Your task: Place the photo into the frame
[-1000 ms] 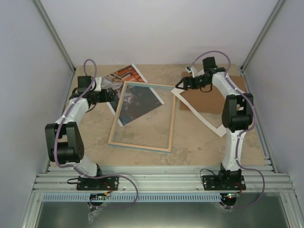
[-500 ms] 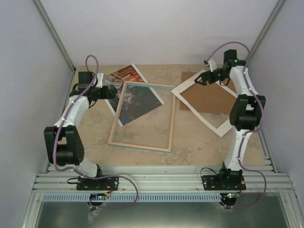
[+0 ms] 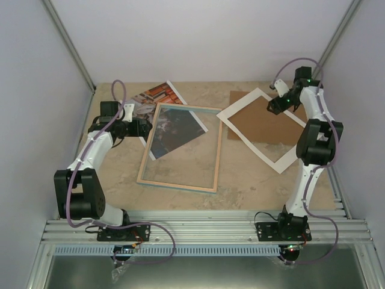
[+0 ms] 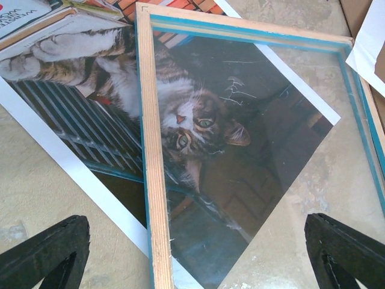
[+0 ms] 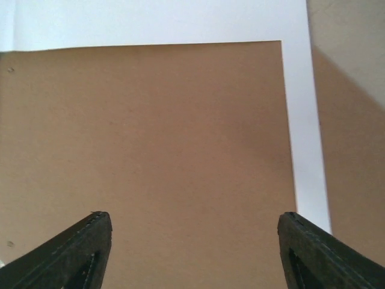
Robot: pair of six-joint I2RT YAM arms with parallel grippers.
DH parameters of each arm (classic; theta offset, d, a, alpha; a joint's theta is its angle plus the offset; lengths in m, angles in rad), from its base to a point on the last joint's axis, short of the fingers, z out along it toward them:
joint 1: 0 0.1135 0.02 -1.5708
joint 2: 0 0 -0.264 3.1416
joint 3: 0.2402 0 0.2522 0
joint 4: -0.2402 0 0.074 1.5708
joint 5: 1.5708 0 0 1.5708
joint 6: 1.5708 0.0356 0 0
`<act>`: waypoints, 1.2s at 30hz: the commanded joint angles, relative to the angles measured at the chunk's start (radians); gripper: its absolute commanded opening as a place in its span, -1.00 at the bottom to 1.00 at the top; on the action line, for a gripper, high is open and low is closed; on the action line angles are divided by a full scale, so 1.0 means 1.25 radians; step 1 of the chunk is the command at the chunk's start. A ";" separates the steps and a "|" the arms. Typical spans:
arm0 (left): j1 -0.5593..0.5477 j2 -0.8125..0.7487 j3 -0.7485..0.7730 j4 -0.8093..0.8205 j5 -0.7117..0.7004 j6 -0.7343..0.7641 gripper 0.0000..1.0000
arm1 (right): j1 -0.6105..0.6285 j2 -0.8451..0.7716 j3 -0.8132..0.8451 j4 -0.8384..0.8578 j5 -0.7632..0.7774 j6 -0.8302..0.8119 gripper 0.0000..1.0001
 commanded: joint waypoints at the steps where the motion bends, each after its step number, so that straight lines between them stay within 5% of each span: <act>1: -0.005 -0.002 -0.009 0.019 0.013 -0.004 0.99 | 0.019 0.015 0.026 0.000 -0.018 -0.030 0.47; 7: -0.005 0.005 -0.005 0.006 -0.003 0.002 0.99 | 0.163 -0.043 -0.151 0.118 -0.032 0.007 0.51; 17: -0.005 0.006 -0.014 0.012 -0.020 0.000 0.99 | 0.271 -0.034 -0.240 0.193 0.034 0.013 0.64; 29: -0.005 0.009 -0.017 0.020 -0.037 -0.007 0.99 | 0.276 -0.014 -0.258 0.334 0.220 0.129 0.44; 36: -0.005 0.015 -0.018 0.025 -0.039 -0.009 0.99 | 0.235 -0.018 -0.219 0.315 0.161 0.173 0.23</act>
